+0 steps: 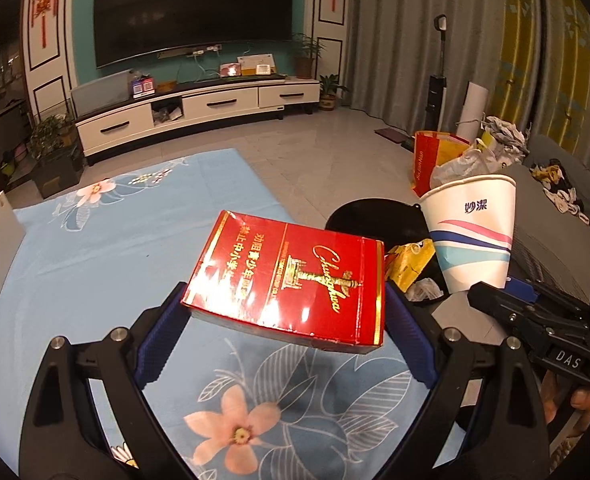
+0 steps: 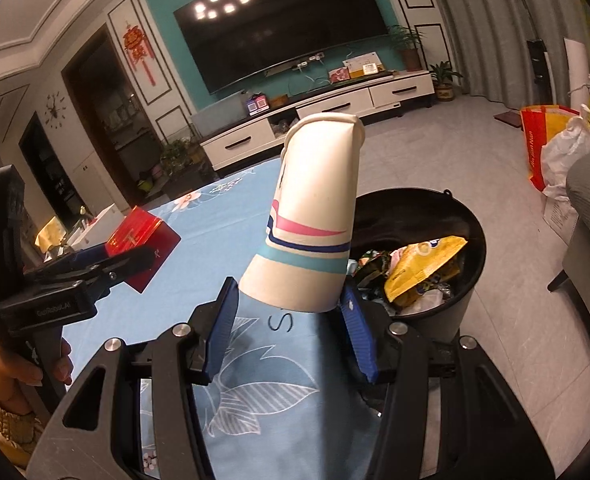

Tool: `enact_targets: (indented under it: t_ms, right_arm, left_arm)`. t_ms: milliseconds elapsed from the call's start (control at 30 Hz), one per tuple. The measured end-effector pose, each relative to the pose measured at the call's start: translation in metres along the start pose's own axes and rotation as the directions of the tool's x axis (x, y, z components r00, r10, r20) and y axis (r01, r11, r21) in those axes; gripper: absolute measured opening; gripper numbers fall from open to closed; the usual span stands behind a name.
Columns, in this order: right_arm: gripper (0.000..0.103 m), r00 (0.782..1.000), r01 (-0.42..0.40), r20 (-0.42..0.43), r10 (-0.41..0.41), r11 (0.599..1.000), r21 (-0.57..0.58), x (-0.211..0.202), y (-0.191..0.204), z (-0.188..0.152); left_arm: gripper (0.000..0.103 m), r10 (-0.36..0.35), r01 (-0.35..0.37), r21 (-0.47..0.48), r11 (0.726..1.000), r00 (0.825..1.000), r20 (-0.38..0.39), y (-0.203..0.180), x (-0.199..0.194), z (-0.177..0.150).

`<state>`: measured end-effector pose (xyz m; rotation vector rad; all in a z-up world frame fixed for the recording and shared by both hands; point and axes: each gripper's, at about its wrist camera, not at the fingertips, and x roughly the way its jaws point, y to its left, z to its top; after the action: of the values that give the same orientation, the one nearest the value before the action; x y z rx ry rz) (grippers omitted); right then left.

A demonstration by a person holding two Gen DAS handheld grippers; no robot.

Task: Collect trash
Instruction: 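Lift and carry the red box and white cup over the black bucket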

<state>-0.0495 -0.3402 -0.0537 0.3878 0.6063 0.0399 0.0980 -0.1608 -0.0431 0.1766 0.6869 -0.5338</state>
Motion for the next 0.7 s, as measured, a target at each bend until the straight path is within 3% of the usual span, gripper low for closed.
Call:
enact_targets:
  t_ms: [700]
  right_arm:
    - [0.052,0.996,0.089,0.000,-0.089,0.992,0.085,0.010,-0.058,0.000]
  left_arm:
    - [0.093,-0.095,0.099,0.117,0.988,0.995,-0.035,-0.058,0.070,0.039]
